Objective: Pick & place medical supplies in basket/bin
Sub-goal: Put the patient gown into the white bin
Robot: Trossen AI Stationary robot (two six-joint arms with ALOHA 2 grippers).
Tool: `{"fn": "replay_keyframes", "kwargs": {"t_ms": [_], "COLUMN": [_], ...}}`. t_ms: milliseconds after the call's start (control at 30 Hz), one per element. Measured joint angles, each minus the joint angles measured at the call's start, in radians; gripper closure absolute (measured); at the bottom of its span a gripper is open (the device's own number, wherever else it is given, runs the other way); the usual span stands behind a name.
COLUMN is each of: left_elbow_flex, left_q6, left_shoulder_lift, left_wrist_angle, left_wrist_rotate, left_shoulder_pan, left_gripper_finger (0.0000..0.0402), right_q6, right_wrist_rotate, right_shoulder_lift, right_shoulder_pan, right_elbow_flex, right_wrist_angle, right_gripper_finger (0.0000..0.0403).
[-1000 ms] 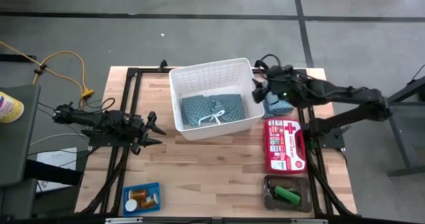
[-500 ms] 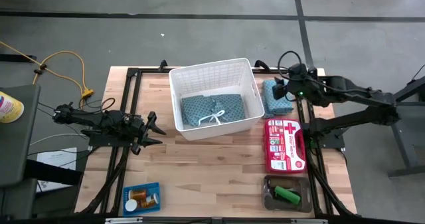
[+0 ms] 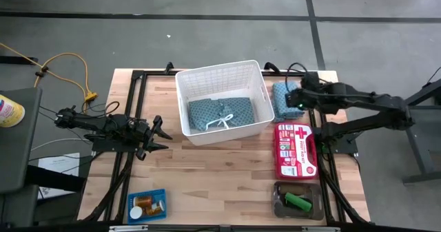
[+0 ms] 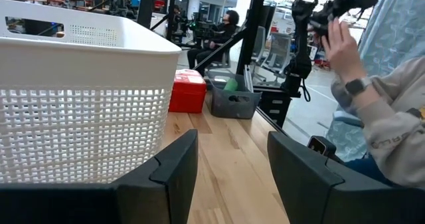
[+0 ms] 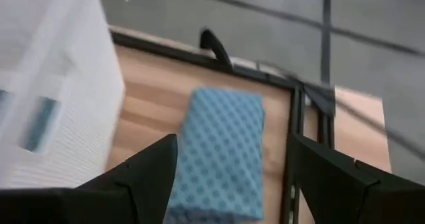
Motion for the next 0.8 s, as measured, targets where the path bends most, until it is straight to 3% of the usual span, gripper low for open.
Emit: {"fn": "replay_keyframes", "kwargs": {"t_ms": [300, 500, 800], "left_elbow_flex": [0.0, 0.0, 0.0], "left_q6": [0.0, 0.0, 0.0], "left_shoulder_lift": [0.0, 0.0, 0.0], "left_wrist_angle": [0.0, 0.0, 0.0], "left_wrist_rotate": [0.0, 0.0, 0.0], "left_shoulder_pan": [0.0, 0.0, 0.0], "left_gripper_finger": [0.0226, 0.0226, 0.0226], "right_q6": [0.328, 0.358, 0.383], "right_wrist_rotate": [-0.147, -0.184, -0.157], "right_shoulder_lift": [0.001, 0.001, 0.001], "right_shoulder_pan": [0.001, 0.001, 0.001], "right_elbow_flex": [-0.246, -0.361, -0.37], "right_wrist_angle": [0.042, 0.177, 0.213], "right_gripper_finger": [0.0129, 0.0129, 0.0129]}}
